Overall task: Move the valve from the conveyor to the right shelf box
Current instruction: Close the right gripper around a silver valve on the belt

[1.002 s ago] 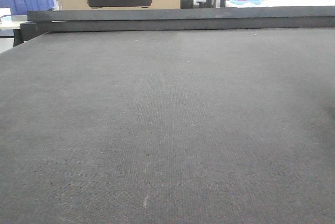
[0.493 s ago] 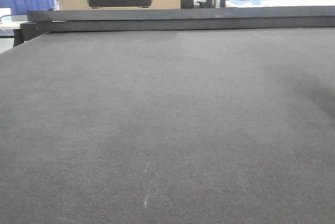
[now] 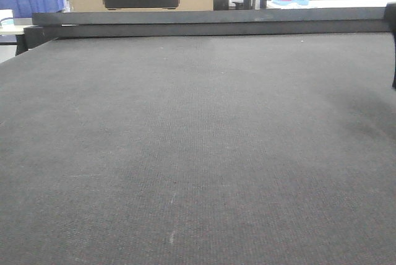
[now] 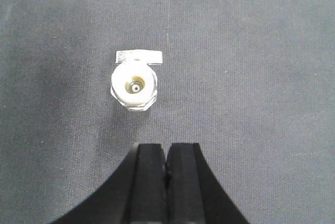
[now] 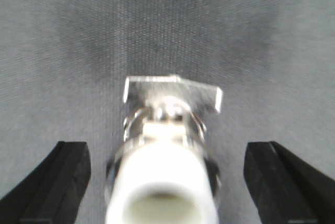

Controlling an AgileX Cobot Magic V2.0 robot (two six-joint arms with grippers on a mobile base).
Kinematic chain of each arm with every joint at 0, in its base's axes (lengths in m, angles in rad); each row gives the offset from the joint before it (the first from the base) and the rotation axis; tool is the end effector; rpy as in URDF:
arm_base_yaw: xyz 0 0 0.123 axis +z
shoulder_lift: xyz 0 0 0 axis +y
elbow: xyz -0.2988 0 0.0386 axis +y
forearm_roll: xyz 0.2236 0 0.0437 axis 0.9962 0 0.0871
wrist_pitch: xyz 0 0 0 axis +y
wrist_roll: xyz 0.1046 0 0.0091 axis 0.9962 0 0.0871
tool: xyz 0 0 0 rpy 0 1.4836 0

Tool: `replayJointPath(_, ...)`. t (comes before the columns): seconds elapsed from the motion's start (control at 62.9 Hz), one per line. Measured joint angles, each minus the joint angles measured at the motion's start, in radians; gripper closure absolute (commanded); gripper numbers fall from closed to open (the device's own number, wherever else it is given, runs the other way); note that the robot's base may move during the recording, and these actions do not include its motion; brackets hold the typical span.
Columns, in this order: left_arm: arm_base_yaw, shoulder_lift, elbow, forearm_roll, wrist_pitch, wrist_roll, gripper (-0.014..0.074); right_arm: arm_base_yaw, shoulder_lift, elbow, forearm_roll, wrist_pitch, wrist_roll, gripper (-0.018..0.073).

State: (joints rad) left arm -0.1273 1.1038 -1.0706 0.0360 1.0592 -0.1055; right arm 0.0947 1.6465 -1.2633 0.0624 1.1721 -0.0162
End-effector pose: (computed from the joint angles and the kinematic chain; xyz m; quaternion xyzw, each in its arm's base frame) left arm 0.1801 -0.0197 0.3548 0.0145 0.9600 -0.0150 0.2791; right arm 0.2937 0.0340 0.2707 -0.0447 0.9973 0.0313 0.0501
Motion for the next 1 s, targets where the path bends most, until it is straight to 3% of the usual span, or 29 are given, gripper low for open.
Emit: replayJointPath(1.002,0.0,0.0,0.0,0.0,0.0,0.0,0.0707,0.0,0.045,0.0,0.002,0.01,0.041,0.0083)
